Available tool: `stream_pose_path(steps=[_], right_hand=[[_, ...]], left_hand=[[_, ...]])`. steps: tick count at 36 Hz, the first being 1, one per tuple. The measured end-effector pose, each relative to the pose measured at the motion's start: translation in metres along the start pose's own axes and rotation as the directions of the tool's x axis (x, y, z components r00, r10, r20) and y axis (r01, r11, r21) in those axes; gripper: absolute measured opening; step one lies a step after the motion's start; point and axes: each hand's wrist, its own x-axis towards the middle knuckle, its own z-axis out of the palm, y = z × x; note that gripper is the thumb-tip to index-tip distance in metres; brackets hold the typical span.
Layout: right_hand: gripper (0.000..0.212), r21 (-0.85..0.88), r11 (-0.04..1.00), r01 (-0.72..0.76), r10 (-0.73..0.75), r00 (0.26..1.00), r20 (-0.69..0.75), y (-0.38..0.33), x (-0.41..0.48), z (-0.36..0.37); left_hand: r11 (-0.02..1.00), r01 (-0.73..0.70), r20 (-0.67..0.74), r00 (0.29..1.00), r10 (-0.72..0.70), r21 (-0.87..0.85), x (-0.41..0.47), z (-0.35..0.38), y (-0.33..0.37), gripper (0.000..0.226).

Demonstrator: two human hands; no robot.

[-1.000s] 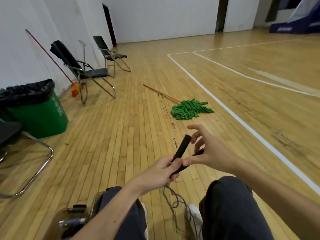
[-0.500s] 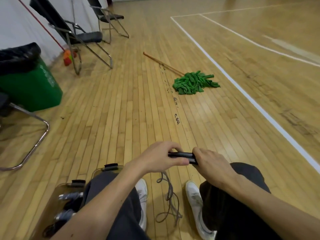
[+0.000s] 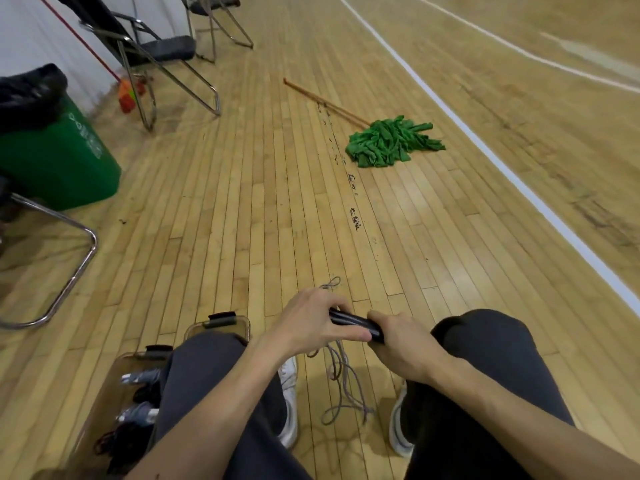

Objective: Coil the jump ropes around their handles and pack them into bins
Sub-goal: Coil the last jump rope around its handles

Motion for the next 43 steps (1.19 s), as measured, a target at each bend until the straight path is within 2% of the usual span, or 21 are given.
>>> stream_pose_path(steps=[3, 6, 9, 12, 16, 18, 23, 29, 33, 35, 39, 41, 43], right_hand=[[0.015, 0.015, 0.999, -0.040, 0.040, 0.999, 0.003, -0.001, 0.000, -0.001], [0.020, 0.047, 0.997, -0.063, 0.061, 0.997, 0.051, 0.001, -0.002, -0.002], [0.014, 0.224, 0.969, -0.101, 0.076, 0.990, 0.116, 0.001, -0.004, -0.006], [0.027, 0.482, 0.865, -0.141, 0.081, 0.986, 0.143, -0.001, -0.005, -0.014], [0.032, 0.692, 0.690, -0.210, 0.070, 0.972, 0.225, -0.006, -0.010, -0.021], [0.035, 0.762, 0.598, -0.249, 0.046, 0.960, 0.278, -0.008, -0.012, -0.022], [0.048, 0.835, 0.449, -0.317, -0.011, 0.933, 0.360, -0.011, -0.014, -0.029], [0.060, 0.888, 0.264, -0.376, -0.140, 0.896, 0.421, -0.011, -0.018, -0.028], [0.063, 0.896, 0.193, -0.399, -0.136, 0.894, 0.427, -0.013, -0.019, -0.031], [0.061, 0.901, 0.198, -0.386, -0.114, 0.904, 0.412, -0.014, -0.019, -0.032], [0.058, 0.897, 0.293, -0.330, 0.002, 0.939, 0.345, -0.013, -0.016, -0.031], [0.055, 0.883, 0.358, -0.304, 0.070, 0.952, 0.299, -0.011, -0.014, -0.029], [0.053, 0.857, 0.426, -0.291, 0.120, 0.957, 0.266, -0.009, -0.013, -0.027]], left_hand=[[0.996, 0.024, 0.005, 1.000, -0.024, -0.090, 0.002, 0.004, -0.006, 0.041], [0.966, 0.038, -0.011, 0.999, -0.042, -0.256, 0.003, 0.009, -0.010, 0.043], [0.828, 0.046, -0.098, 0.988, -0.121, -0.559, 0.003, 0.010, -0.005, 0.069], [0.628, 0.039, -0.125, 0.969, -0.215, -0.777, 0.006, 0.008, 0.001, 0.081], [0.481, 0.019, -0.127, 0.955, -0.269, -0.877, 0.008, 0.010, 0.009, 0.078], [0.458, -0.013, -0.155, 0.950, -0.272, -0.889, 0.008, 0.011, 0.012, 0.070], [0.512, -0.103, -0.289, 0.910, -0.298, -0.853, 0.012, 0.015, 0.018, 0.048], [0.675, -0.144, -0.463, 0.826, -0.321, -0.724, 0.017, 0.024, 0.019, 0.037], [0.750, -0.094, -0.438, 0.856, -0.274, -0.655, 0.015, 0.031, 0.019, 0.040], [0.761, -0.046, -0.381, 0.884, -0.270, -0.647, 0.013, 0.035, 0.023, 0.036], [0.805, 0.055, -0.264, 0.930, -0.257, -0.591, 0.010, 0.041, 0.027, 0.029], [0.894, 0.078, -0.223, 0.955, -0.193, -0.441, 0.007, 0.042, 0.027, 0.027], [0.971, 0.094, -0.175, 0.975, -0.135, -0.220, 0.005, 0.041, 0.026, 0.028]])
